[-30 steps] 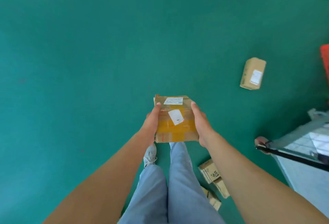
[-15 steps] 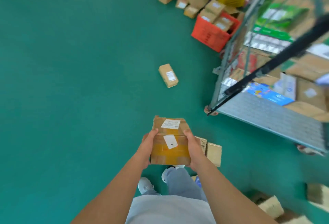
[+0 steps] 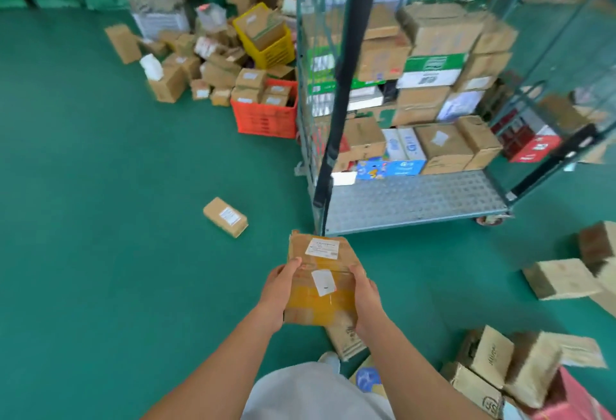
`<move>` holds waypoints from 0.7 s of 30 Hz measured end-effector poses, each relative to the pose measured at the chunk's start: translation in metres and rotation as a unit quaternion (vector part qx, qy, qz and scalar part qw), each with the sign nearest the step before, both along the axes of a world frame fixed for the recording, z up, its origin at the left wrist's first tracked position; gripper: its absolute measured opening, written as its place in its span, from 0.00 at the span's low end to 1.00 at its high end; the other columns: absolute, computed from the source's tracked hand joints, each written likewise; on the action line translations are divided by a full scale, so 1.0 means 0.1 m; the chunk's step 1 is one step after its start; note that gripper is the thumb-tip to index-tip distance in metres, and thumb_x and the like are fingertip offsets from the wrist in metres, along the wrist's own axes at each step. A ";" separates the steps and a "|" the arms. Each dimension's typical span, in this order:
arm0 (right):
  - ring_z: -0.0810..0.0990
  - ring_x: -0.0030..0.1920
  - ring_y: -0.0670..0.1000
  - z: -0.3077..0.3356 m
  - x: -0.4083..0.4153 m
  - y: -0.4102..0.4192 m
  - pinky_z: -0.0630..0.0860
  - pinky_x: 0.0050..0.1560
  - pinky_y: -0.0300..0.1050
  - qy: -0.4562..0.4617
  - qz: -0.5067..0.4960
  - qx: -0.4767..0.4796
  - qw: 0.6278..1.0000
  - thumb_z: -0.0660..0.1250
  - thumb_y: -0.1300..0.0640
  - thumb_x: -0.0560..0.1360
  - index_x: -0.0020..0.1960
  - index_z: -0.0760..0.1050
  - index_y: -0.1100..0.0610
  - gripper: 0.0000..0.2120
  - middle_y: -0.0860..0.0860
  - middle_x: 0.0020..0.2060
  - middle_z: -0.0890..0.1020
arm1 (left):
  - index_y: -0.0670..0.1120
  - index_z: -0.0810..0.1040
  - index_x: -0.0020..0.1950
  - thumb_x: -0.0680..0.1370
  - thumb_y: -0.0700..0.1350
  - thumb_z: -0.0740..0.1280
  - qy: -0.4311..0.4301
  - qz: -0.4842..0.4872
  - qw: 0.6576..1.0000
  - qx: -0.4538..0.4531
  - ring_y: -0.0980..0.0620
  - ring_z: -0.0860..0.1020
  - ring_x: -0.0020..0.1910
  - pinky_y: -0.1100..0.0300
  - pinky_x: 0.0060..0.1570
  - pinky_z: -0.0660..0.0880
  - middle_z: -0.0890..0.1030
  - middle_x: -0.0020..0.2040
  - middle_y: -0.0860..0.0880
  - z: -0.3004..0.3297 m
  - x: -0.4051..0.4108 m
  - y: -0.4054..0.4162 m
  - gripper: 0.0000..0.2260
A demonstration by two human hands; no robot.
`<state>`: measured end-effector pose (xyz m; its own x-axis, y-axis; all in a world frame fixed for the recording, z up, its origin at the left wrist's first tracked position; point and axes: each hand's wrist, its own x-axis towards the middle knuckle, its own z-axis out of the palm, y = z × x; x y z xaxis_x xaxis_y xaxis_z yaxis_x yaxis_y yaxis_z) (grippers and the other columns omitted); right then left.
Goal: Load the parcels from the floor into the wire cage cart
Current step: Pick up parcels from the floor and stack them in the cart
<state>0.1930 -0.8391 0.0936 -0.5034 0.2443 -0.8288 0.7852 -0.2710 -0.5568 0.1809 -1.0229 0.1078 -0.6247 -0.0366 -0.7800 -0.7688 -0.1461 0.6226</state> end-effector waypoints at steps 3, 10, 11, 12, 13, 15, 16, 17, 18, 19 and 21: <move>0.81 0.55 0.60 0.06 -0.25 0.44 0.79 0.58 0.65 0.027 -0.044 -0.010 0.999 0.66 0.23 0.60 0.67 0.68 0.42 0.41 0.51 0.57 0.80 | 0.55 0.77 0.63 0.73 0.67 0.70 0.031 -0.046 0.998 -0.021 0.45 0.86 0.51 0.37 0.52 0.82 0.87 0.54 0.48 0.24 -0.37 0.45 0.24; 0.82 0.54 0.58 0.30 -0.35 1.19 0.80 0.58 0.62 0.081 -0.174 -0.056 0.980 0.68 0.29 0.62 0.64 0.71 0.45 0.35 0.53 0.55 0.82 | 0.56 0.78 0.61 0.73 0.69 0.68 0.074 -0.169 0.980 -0.071 0.47 0.85 0.53 0.40 0.53 0.82 0.86 0.55 0.51 0.46 -0.91 1.40 0.23; 0.83 0.54 0.58 0.29 -0.36 1.31 0.80 0.58 0.62 0.089 -0.192 -0.061 0.975 0.68 0.28 0.61 0.64 0.71 0.45 0.37 0.53 0.55 0.82 | 0.56 0.79 0.60 0.74 0.68 0.68 0.084 -0.182 0.977 -0.077 0.47 0.85 0.53 0.40 0.54 0.81 0.86 0.55 0.51 0.48 -0.96 1.53 0.22; 0.83 0.53 0.59 0.28 -0.38 1.42 0.81 0.57 0.62 0.094 -0.211 -0.065 0.971 0.68 0.28 0.59 0.64 0.71 0.45 0.38 0.53 0.55 0.83 | 0.56 0.80 0.59 0.75 0.68 0.68 0.092 -0.195 0.973 -0.081 0.47 0.85 0.53 0.40 0.55 0.81 0.86 0.54 0.51 0.49 -1.01 1.67 0.20; 0.84 0.53 0.59 0.27 -0.40 1.52 0.81 0.57 0.62 0.098 -0.227 -0.066 0.967 0.69 0.28 0.58 0.65 0.71 0.45 0.39 0.53 0.55 0.83 | 0.55 0.80 0.58 0.75 0.67 0.68 0.100 -0.204 0.970 -0.085 0.47 0.85 0.53 0.40 0.56 0.81 0.86 0.54 0.51 0.51 -1.06 1.80 0.19; 0.84 0.53 0.59 0.27 -0.45 1.72 0.81 0.57 0.62 0.108 -0.248 -0.065 0.960 0.69 0.28 0.58 0.65 0.71 0.45 0.40 0.52 0.55 0.83 | 0.55 0.82 0.57 0.75 0.67 0.69 0.108 -0.224 0.965 -0.088 0.47 0.85 0.53 0.41 0.56 0.81 0.86 0.54 0.51 0.52 -1.18 2.04 0.19; 0.84 0.53 0.58 0.27 -0.48 1.82 0.81 0.56 0.62 0.113 -0.260 -0.063 0.957 0.69 0.28 0.58 0.65 0.71 0.45 0.39 0.52 0.55 0.83 | 0.55 0.82 0.57 0.76 0.66 0.69 0.111 -0.233 0.962 -0.088 0.47 0.85 0.53 0.41 0.56 0.81 0.86 0.53 0.51 0.53 -1.24 2.16 0.18; 0.84 0.53 0.59 0.26 -0.52 1.92 0.82 0.56 0.62 0.118 -0.269 -0.059 0.954 0.69 0.28 0.58 0.65 0.71 0.45 0.39 0.52 0.55 0.83 | 0.55 0.82 0.56 0.77 0.65 0.68 0.119 -0.241 0.959 -0.088 0.47 0.84 0.53 0.41 0.57 0.80 0.86 0.53 0.51 0.53 -1.30 2.28 0.17; 0.84 0.52 0.59 0.26 -0.57 2.02 0.82 0.55 0.62 0.123 -0.277 -0.056 0.951 0.69 0.29 0.59 0.66 0.71 0.45 0.40 0.53 0.55 0.83 | 0.55 0.82 0.56 0.78 0.65 0.68 0.124 -0.249 0.956 -0.089 0.47 0.84 0.53 0.41 0.57 0.80 0.86 0.52 0.51 0.53 -1.36 2.38 0.16; 0.84 0.52 0.59 0.26 -0.63 2.12 0.82 0.55 0.62 0.127 -0.286 -0.054 0.948 0.70 0.29 0.58 0.66 0.71 0.46 0.41 0.53 0.55 0.83 | 0.55 0.82 0.55 0.78 0.65 0.67 0.128 -0.257 0.954 -0.086 0.46 0.85 0.52 0.41 0.57 0.81 0.87 0.52 0.50 0.52 -1.43 2.50 0.16; 0.85 0.52 0.58 0.28 -0.76 2.29 0.83 0.54 0.63 0.136 -0.297 -0.051 0.944 0.70 0.29 0.57 0.66 0.71 0.46 0.41 0.53 0.55 0.83 | 0.54 0.82 0.55 0.78 0.65 0.67 0.133 -0.263 0.952 -0.080 0.47 0.85 0.51 0.42 0.55 0.82 0.87 0.51 0.50 0.50 -1.60 2.69 0.16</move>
